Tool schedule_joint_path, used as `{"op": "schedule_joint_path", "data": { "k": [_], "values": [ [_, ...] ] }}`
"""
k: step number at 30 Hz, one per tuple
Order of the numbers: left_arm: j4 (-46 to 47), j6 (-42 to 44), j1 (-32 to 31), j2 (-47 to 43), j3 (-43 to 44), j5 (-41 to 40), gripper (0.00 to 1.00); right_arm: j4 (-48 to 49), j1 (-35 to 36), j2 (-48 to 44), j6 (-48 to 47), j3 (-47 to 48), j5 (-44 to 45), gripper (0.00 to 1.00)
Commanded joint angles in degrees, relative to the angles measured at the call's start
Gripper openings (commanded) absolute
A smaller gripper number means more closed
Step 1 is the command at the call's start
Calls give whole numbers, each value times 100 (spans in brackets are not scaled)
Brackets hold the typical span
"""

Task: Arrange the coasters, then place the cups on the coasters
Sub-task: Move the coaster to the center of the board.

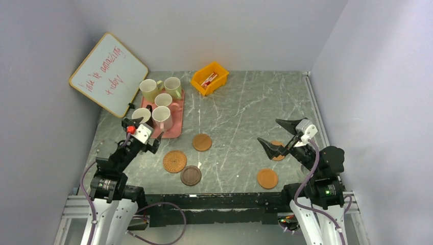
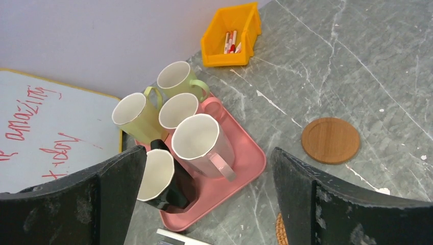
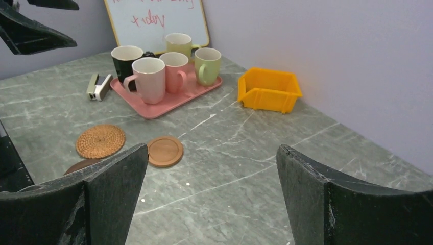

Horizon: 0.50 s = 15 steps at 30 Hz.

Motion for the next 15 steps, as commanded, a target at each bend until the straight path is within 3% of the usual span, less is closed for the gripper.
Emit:
{"op": "schedule_joint_path", "data": {
  "k": [1, 4, 7, 15],
  "values": [
    [61, 53, 34, 51, 99, 81, 96, 223, 41, -11, -593, 10, -40, 100],
    [69, 53, 43, 40, 91, 78, 96, 220, 37, -125, -1752, -321, 130, 100],
    [70, 53, 52, 23, 91, 79, 96, 287, 54, 60, -1686, -242, 695, 100],
    [86, 53, 61, 68, 91, 41, 96, 139, 65, 266, -1860, -211, 559, 100]
  ]
}}
